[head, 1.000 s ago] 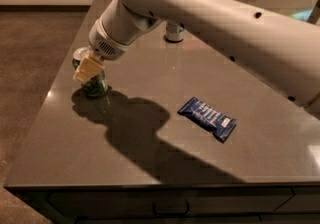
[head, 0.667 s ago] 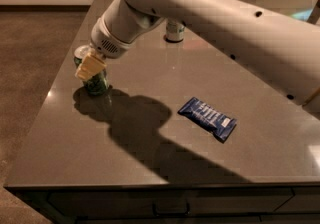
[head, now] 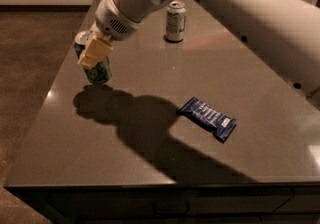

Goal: Pick green can

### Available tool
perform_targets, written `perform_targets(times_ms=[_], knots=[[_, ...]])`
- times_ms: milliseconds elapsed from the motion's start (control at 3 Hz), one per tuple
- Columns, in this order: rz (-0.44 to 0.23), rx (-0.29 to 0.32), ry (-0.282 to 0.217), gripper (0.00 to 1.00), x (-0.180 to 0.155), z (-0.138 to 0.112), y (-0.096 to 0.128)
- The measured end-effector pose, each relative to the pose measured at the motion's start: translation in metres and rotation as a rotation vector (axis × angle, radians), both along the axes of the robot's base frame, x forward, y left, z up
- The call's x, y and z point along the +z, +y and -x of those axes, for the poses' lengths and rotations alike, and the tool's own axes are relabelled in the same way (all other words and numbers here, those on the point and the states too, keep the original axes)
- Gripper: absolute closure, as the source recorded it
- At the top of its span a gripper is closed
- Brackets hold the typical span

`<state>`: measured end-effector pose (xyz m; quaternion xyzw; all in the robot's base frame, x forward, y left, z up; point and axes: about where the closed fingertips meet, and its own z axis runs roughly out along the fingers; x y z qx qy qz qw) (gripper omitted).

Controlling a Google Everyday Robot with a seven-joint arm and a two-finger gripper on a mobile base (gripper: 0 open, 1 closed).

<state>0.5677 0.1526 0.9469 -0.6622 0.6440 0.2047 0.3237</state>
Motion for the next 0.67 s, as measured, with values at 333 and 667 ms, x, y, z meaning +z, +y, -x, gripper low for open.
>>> perform_targets(times_ms=[333, 667], knots=[[0.003, 0.077, -0.025, 1.0, 0.028, 0.01, -0.007], [-0.003, 0.153, -0.042, 1.0, 0.055, 0.019, -0.01]])
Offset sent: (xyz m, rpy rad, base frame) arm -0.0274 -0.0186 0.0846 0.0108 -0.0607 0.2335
